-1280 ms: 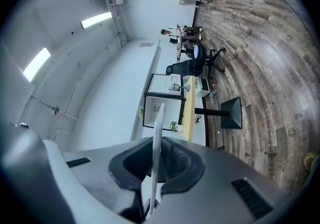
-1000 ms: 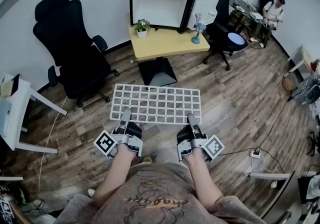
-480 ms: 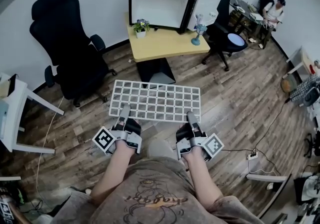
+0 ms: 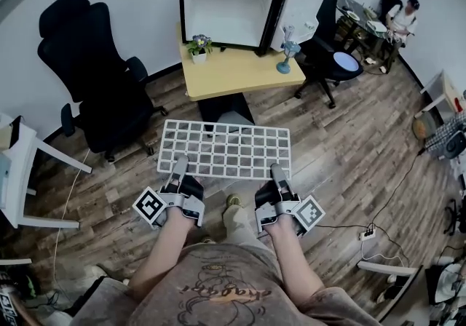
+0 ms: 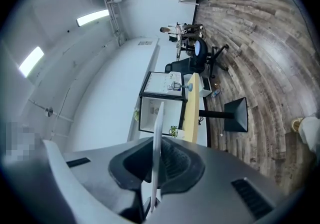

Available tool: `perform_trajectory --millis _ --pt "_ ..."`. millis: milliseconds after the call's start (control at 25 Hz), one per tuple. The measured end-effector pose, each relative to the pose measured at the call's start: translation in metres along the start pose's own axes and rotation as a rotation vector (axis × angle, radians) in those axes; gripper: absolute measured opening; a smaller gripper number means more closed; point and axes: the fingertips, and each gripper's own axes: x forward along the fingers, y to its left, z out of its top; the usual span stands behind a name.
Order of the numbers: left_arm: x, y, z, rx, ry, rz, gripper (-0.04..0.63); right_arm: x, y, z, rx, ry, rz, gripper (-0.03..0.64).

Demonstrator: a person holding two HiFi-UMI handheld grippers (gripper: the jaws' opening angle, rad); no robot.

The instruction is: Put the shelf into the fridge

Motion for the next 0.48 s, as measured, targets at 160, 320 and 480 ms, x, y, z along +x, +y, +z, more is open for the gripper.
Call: perform_trajectory --millis 160,320,480 --pt "0.037 0.003 0.008 0.011 -0.022 -0.002 0.051 0.042 -0.001 0.018 -0.015 0.036 0.015 0.028" --pt "0.076 0.000 0.013 0.017 -0.053 -0.001 0.051 0.082 0.003 0.040 -0.004 0.057 0.022 0.028" --pt "0.111 -0.006 0.018 0.026 -0.082 -0.009 0.051 0.117 0.007 0.059 0.007 0.085 0.036 0.028"
